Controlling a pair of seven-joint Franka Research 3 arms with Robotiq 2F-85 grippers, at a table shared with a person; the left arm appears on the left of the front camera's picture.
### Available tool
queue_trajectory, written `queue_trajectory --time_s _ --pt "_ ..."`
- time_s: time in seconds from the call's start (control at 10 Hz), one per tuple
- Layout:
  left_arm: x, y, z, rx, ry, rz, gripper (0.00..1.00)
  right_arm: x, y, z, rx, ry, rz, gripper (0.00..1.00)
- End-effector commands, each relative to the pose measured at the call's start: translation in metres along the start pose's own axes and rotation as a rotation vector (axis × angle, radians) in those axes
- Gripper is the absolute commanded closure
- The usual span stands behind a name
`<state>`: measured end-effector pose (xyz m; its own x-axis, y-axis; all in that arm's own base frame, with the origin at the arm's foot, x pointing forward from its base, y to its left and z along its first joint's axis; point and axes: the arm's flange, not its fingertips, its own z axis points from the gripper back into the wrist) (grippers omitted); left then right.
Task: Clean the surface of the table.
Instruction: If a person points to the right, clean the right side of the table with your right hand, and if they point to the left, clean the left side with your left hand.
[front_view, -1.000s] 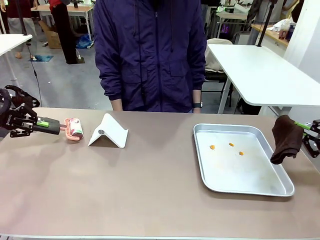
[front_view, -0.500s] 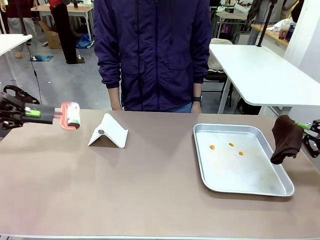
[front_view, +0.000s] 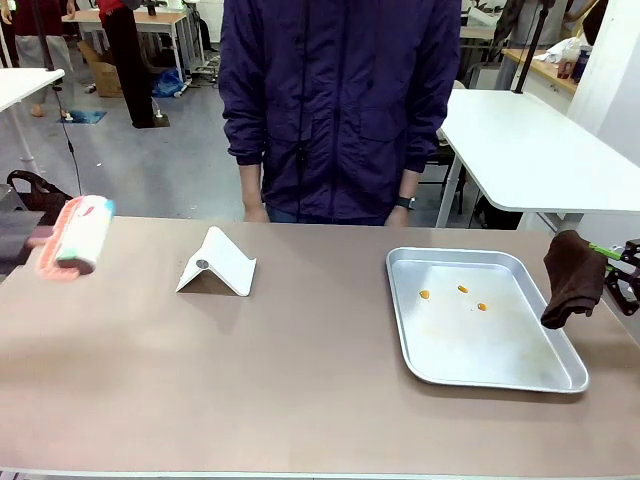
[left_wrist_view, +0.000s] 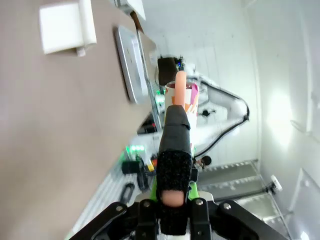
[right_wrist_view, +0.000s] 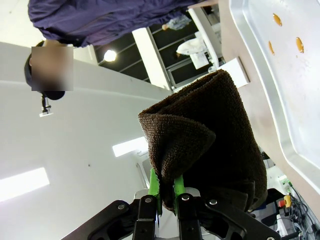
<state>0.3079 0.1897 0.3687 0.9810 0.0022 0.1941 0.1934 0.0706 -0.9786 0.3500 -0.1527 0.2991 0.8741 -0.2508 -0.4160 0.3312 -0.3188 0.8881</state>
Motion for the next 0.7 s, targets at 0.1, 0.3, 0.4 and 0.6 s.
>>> queue_trajectory --time_s 0.1,0.3,0.4,0.6 --pt "-0.071 0.011 0.008 -0.015 -0.007 -0.049 0.79 -0.004 0.003 0.000 0.002 0.001 0.007 1.00" --pt "-0.087 0.022 0.010 -0.036 -0.033 -0.029 0.79 -0.004 0.003 0.000 0.002 0.001 0.007 1.00" --pt "-0.074 0.017 0.012 -0.016 0.006 -0.013 0.79 -0.004 0.003 0.000 0.002 0.001 0.007 1.00" --pt "-0.074 0.017 0.012 -0.016 0.006 -0.013 0.79 -0.004 0.003 0.000 0.002 0.001 0.007 1.00"
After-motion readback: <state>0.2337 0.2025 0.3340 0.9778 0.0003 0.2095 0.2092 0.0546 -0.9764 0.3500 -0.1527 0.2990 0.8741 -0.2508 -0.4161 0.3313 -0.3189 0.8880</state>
